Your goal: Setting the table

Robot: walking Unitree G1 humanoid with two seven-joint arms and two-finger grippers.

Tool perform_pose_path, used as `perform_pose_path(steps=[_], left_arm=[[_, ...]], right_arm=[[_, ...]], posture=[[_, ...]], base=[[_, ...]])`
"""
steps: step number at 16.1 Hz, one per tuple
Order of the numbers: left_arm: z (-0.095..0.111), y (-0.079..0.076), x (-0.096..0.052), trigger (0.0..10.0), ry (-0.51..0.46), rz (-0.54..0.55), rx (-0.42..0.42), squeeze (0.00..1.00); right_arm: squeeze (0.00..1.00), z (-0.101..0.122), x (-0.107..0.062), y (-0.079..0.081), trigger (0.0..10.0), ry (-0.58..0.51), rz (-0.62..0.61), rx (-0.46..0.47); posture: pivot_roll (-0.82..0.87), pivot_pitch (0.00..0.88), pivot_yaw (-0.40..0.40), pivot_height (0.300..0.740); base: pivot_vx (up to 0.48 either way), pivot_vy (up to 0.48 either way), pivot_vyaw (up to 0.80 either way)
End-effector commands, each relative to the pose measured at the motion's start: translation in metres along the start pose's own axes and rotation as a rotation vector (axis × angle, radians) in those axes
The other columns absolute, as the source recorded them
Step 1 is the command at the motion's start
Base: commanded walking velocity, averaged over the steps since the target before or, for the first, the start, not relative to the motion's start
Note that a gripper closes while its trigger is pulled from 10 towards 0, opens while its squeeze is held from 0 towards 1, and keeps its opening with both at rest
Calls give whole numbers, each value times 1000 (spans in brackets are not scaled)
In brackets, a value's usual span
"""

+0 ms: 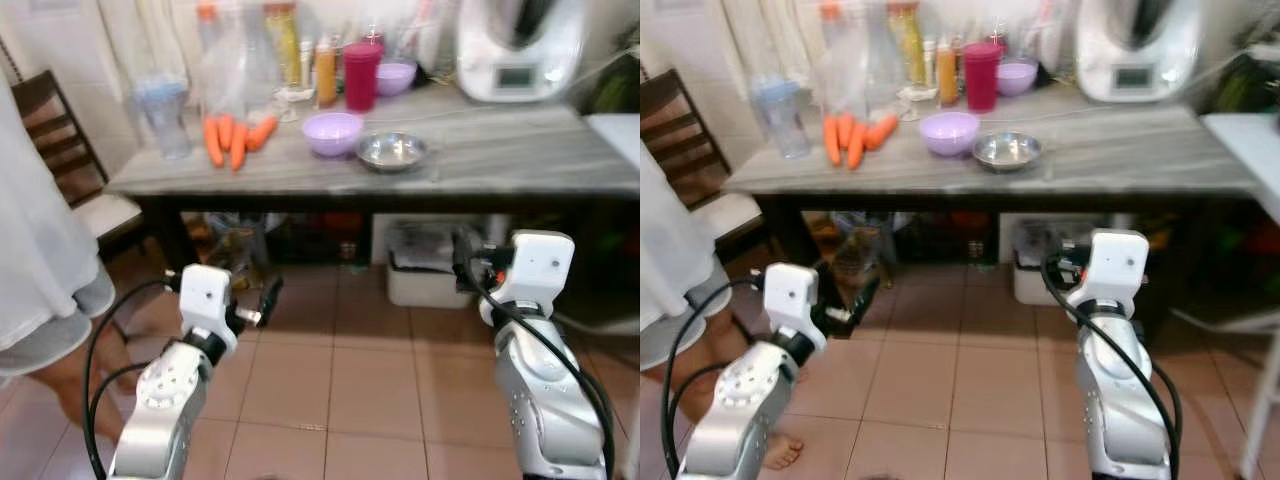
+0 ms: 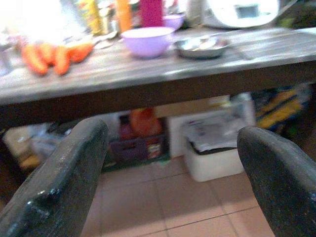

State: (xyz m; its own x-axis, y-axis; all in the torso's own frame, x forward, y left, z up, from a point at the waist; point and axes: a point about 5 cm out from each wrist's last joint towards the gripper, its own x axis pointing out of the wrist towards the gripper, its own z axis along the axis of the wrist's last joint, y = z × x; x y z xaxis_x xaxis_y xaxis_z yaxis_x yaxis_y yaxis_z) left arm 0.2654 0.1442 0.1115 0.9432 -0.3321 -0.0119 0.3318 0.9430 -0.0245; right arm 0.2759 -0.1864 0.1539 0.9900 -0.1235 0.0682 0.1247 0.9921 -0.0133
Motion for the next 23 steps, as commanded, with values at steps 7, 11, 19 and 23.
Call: perform_pose_path(steps=[7, 11, 19, 23], left_arm=[[8, -1, 3, 10000, -26, -38, -5, 0], [8, -2, 4, 10000, -25, -44, -5, 0], [8, -4, 7, 10000, -28, -58, -3, 0], [9, -5, 7, 10000, -31, -61, -4, 0]], right_arm=[[0, 5, 3, 4, 10000, -20, 5, 23], [0, 6, 3, 5, 10000, -20, 9, 29], [0, 5, 5, 7, 10000, -19, 15, 30], [0, 6, 5, 7, 10000, -21, 17, 30]], posture=[[-200, 73, 68, 740], [-205, 76, 69, 740], [-208, 63, 71, 740], [-206, 64, 73, 740]], base=[[0, -459, 0], [0, -480, 0], [0, -480, 0], [0, -480, 0]])
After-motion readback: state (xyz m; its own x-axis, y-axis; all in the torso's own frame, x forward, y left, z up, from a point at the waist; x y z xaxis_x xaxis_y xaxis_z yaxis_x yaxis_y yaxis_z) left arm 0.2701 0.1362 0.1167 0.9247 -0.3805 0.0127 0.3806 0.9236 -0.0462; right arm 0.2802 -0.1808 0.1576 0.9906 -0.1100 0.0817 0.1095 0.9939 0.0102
